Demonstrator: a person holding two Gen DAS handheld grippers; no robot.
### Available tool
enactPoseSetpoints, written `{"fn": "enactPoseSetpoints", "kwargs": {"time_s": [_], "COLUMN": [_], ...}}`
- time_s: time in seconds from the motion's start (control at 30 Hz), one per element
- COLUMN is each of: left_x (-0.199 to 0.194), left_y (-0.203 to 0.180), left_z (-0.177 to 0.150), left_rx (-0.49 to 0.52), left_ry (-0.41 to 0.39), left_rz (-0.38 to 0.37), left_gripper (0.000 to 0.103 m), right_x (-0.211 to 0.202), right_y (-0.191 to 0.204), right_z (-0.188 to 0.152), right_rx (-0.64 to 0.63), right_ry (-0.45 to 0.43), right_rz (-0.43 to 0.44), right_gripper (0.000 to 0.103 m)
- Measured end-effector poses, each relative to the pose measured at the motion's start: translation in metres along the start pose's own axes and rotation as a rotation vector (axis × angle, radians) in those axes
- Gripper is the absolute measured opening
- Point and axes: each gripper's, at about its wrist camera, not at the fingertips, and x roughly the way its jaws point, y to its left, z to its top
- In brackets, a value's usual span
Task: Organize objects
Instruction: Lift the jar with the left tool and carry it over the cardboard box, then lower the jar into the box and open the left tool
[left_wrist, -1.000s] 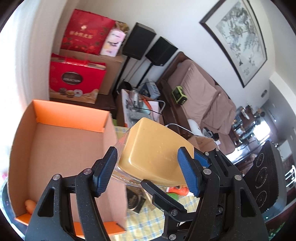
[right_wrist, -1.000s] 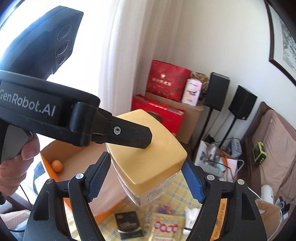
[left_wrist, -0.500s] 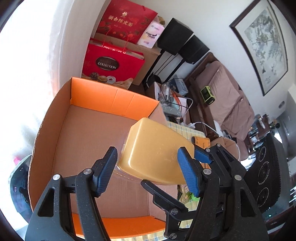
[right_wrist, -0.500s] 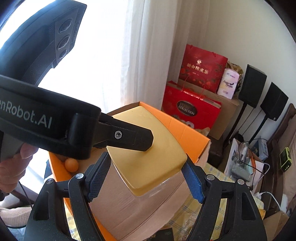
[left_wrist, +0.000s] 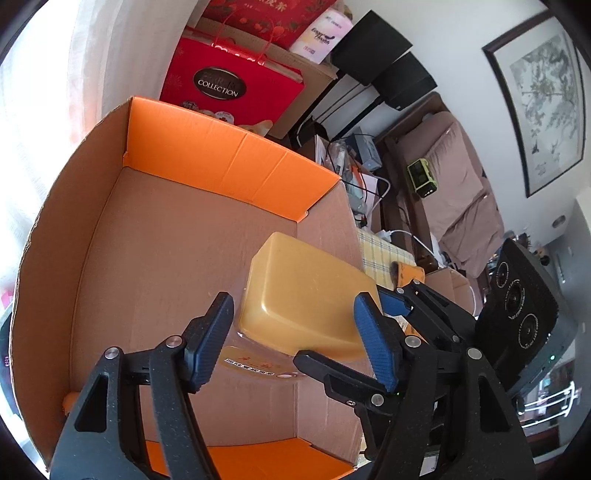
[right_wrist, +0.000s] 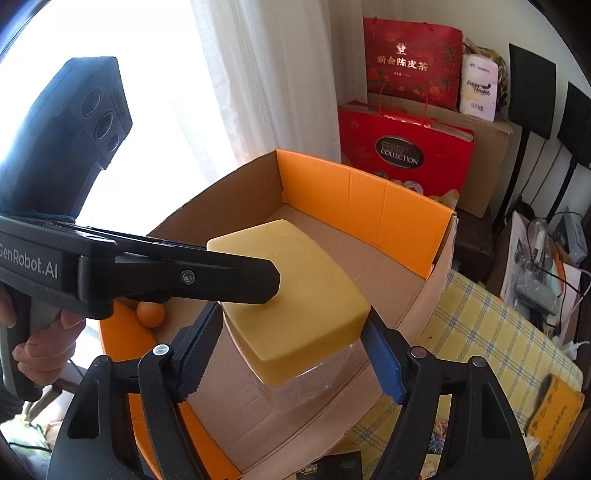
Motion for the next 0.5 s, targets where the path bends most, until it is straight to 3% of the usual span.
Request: {"fn": "enactPoseSetpoints", "kwargs": {"time_s": [0.17, 0.23, 0.5], "left_x": [0.002, 0.001, 0.018], "left_y": [0.008, 0.015, 0.039], "left_z": [0.01, 0.014, 0.025], "left_rx": [-0.022, -0.045, -0.101], "left_ry": [-0.014, -0.029, -0.008], "left_rz": [-0.017, -0.027, -0.043], "left_gripper": [0.066, 0.07, 0.07], "right_x": [0.004, 0.006, 0.023], "right_y": [-0.015, -0.021, -0.037], "right_z": [0.013, 0.018, 0.031], "right_rx": [0.014, 0.017, 0.005], "right_ry": [0.04, 0.04, 0.054], "right_rz": [0.026, 0.008, -0.08], "right_gripper": [0.076, 0.077, 0.086]}}
